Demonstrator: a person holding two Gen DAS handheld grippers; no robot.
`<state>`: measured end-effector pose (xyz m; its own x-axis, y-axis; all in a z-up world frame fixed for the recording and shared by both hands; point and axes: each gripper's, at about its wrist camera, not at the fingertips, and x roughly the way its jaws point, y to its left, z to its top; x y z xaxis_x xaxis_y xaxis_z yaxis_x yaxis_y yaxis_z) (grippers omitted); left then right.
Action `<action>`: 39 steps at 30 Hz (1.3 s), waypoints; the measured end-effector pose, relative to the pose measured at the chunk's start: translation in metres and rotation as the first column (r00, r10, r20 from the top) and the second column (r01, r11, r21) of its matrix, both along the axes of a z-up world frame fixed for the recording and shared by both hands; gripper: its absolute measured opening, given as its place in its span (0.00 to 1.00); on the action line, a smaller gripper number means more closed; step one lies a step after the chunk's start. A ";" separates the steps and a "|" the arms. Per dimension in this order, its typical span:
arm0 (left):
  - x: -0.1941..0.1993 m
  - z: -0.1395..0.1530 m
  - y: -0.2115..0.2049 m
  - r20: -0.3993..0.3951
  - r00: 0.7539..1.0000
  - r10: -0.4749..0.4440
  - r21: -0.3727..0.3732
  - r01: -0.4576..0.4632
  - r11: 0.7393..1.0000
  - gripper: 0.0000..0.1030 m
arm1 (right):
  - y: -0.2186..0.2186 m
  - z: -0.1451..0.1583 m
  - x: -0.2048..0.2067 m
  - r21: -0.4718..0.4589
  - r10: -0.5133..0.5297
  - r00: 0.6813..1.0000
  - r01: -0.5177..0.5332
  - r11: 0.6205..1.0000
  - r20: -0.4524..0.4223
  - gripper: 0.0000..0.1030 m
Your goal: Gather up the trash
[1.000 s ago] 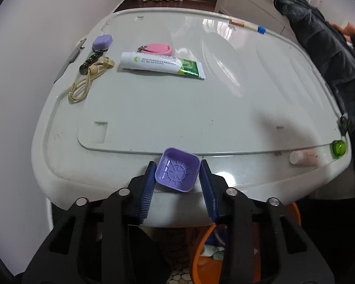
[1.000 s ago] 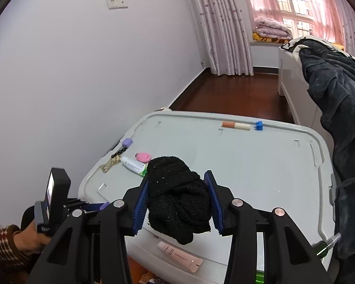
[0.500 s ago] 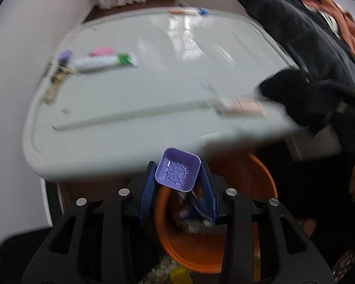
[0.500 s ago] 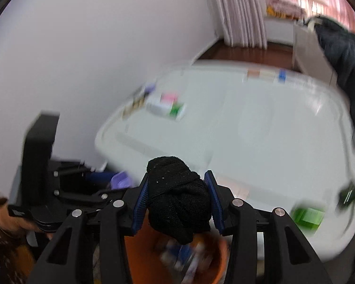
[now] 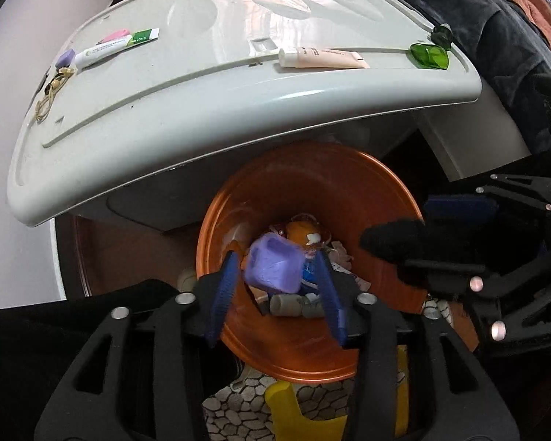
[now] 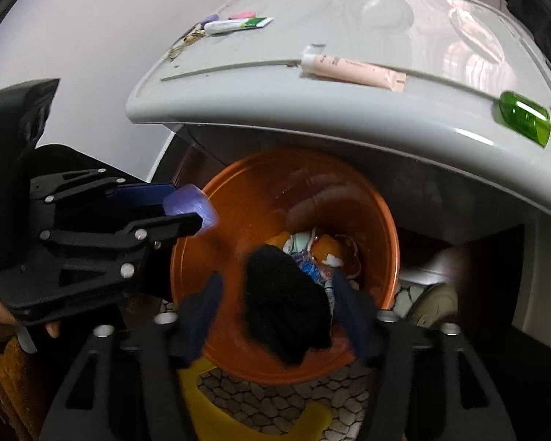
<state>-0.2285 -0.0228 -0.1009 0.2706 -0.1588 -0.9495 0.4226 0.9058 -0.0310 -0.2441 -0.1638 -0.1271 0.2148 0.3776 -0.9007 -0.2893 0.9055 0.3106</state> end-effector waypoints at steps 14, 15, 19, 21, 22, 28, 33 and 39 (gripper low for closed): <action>-0.002 0.001 -0.001 0.022 1.000 0.000 0.022 0.000 1.000 0.58 | -0.010 0.010 0.009 -0.003 -0.057 0.998 0.057 0.998 0.037 0.81; -0.001 0.002 0.000 0.022 1.000 0.003 0.021 -0.003 1.000 0.58 | -0.011 0.011 0.009 -0.006 -0.058 0.997 0.059 0.998 0.043 0.81; 0.003 0.008 0.003 0.037 0.999 0.010 0.017 -0.011 1.000 0.58 | -0.010 0.014 0.011 -0.010 -0.056 0.997 0.057 0.998 0.054 0.83; 0.006 0.015 0.004 0.064 0.998 0.013 0.014 -0.014 1.000 0.63 | -0.010 0.017 0.012 -0.013 -0.057 0.996 0.058 0.998 0.068 0.85; 0.007 0.020 0.005 0.086 0.996 0.013 0.011 -0.014 1.000 0.67 | -0.011 0.019 0.013 -0.015 -0.057 0.995 0.058 0.998 0.076 0.87; 0.021 0.053 0.009 0.263 0.965 0.009 0.059 -0.026 0.998 0.81 | -0.013 0.036 0.021 -0.039 -0.056 0.988 0.062 0.997 0.143 0.95; 0.047 0.067 0.017 0.291 0.956 0.046 0.028 -0.057 0.998 0.85 | -0.019 0.052 0.039 -0.032 -0.072 0.985 0.078 0.996 0.155 0.95; 0.097 0.089 0.029 0.342 0.931 0.129 0.028 -0.147 0.989 0.87 | -0.032 0.099 0.097 0.145 -0.121 0.982 0.099 0.984 0.147 0.95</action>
<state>-0.1317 0.0064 -0.0115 0.5927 -0.0500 -0.8039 0.2705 0.9524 0.1403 -0.1471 -0.1962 -0.0283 0.3947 0.4613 -0.7946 -0.2448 0.8864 0.3930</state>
